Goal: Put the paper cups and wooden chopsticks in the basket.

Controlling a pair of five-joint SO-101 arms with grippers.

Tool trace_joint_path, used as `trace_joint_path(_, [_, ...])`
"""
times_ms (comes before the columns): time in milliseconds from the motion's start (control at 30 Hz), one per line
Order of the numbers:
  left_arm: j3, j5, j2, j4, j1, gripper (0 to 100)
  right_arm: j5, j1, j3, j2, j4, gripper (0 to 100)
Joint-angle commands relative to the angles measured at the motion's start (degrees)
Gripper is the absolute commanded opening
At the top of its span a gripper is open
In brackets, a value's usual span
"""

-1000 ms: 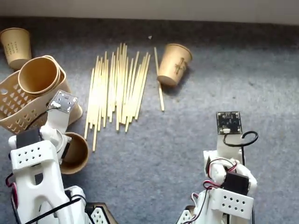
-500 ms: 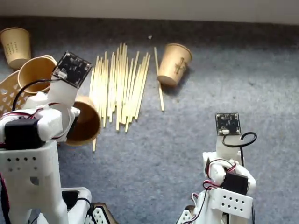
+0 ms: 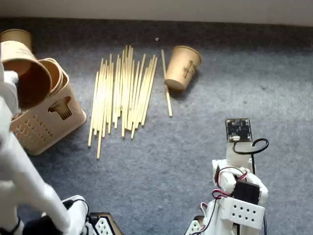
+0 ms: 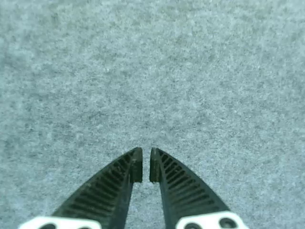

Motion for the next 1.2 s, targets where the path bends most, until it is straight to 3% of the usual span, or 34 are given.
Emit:
trace_joint_path(0, [-12.4,3.5,13.8,1.3,-1.0,0,-0.5,-0.7,-0.5,-0.9,0.1,5.0])
trace_joint_path(200, [-42.9,9.4,38.2,12.9,2.9,0,-0.5,-0.7,-0.5,-0.9,0.1,5.0])
trace_joint_path(300, [-48.7,12.4,44.1,13.8,3.4,0,-0.5,-0.7,-0.5,-0.9,0.1,5.0])
trace_joint_path(567, [-38.7,17.4,35.2,13.8,3.9,0,-0.5,-0.7,-0.5,-0.9,0.1,5.0])
trace_joint_path(800, [-21.0,18.5,22.2,13.7,6.7,0,-0.5,-0.7,-0.5,-0.9,0.1,5.0])
trace_joint_path(1067, [-13.8,20.1,21.8,12.2,5.4,1,-0.5,-0.3,-0.5,-0.9,0.1,5.0])
trace_joint_path(1167, [-11.1,21.0,21.8,12.0,3.8,8,-0.5,-0.3,-0.5,-0.8,0.1,5.0])
